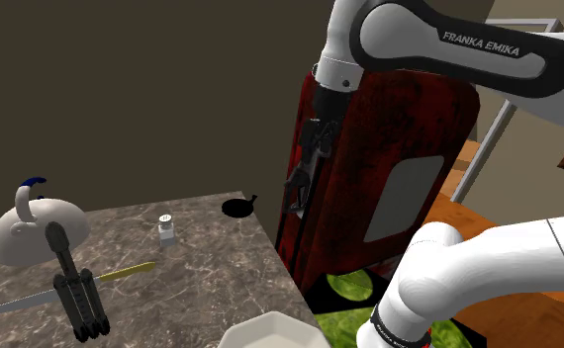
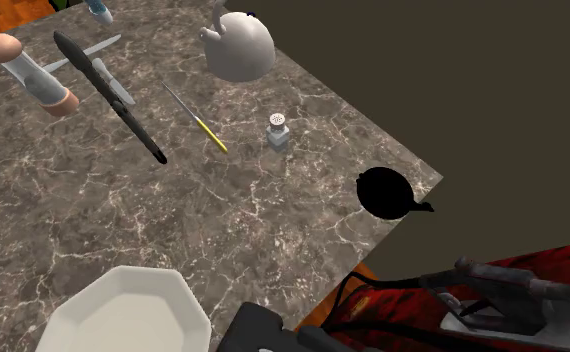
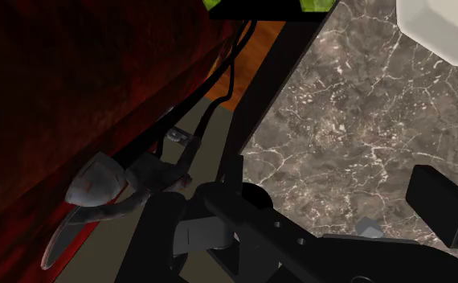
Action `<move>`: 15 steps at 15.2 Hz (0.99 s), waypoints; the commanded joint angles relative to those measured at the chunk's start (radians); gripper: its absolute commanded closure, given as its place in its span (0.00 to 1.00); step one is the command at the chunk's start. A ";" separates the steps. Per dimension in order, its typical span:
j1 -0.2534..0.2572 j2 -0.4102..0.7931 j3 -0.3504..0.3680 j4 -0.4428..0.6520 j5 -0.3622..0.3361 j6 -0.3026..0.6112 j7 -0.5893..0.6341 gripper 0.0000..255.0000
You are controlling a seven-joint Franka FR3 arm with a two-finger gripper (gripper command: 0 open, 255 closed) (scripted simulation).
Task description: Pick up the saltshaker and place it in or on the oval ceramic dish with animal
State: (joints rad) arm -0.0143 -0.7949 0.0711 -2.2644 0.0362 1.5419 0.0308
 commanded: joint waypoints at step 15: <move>0.018 0.372 0.160 0.002 0.031 0.403 0.143 0.00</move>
State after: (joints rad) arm 0.0037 -0.4559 0.2201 -2.2650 0.0699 1.9125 0.1629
